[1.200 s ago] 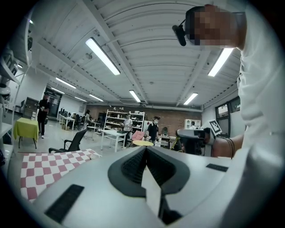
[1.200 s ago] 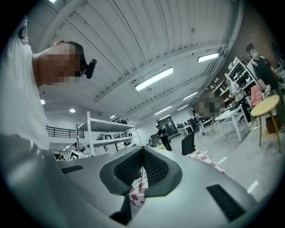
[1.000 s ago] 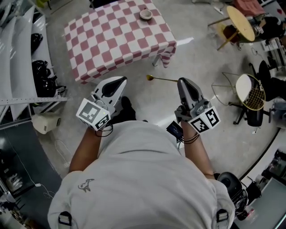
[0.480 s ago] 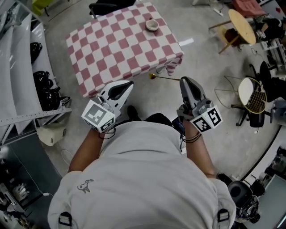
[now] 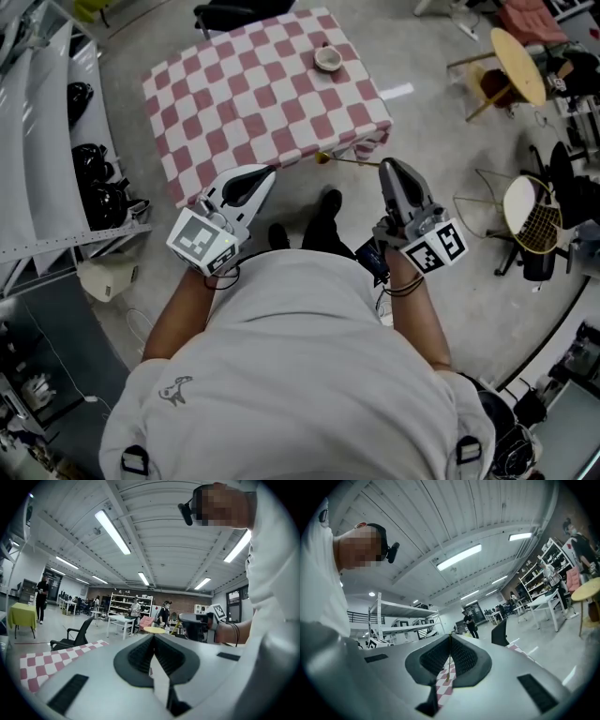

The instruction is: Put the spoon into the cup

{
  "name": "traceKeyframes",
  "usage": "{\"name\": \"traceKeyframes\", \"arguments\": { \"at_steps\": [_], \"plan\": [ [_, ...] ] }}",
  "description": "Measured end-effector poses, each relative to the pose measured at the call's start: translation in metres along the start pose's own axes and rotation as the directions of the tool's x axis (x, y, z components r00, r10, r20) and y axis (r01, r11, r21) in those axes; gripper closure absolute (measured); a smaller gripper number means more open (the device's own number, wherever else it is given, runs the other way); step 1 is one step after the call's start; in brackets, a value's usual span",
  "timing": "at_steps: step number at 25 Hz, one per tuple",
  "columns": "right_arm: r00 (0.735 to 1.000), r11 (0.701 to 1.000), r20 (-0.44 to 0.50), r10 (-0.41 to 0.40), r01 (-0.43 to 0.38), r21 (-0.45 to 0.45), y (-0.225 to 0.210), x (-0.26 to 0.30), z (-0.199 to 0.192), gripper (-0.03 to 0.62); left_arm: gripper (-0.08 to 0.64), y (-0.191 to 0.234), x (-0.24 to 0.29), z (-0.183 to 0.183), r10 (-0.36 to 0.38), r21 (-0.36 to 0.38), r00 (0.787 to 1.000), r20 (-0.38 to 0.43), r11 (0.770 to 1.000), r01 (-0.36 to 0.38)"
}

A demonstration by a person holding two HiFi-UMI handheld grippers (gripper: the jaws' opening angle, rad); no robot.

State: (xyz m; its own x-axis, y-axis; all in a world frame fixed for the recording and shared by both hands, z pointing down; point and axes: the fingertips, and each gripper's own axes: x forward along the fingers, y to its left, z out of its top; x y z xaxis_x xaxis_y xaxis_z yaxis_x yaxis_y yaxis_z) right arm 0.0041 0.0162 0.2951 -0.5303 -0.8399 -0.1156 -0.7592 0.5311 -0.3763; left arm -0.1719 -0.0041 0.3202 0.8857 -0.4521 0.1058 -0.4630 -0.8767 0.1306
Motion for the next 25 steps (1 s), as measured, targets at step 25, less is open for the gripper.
{"name": "traceKeyframes", "arguments": {
  "at_steps": [25],
  "plan": [
    [0.983, 0.988, -0.102, 0.15, -0.153, -0.026, -0.211, 0.068, 0.062, 0.56, 0.546, 0.06, 0.19, 0.004, 0.179, -0.044, 0.983, -0.037, 0.983, -0.181]
  ]
}}
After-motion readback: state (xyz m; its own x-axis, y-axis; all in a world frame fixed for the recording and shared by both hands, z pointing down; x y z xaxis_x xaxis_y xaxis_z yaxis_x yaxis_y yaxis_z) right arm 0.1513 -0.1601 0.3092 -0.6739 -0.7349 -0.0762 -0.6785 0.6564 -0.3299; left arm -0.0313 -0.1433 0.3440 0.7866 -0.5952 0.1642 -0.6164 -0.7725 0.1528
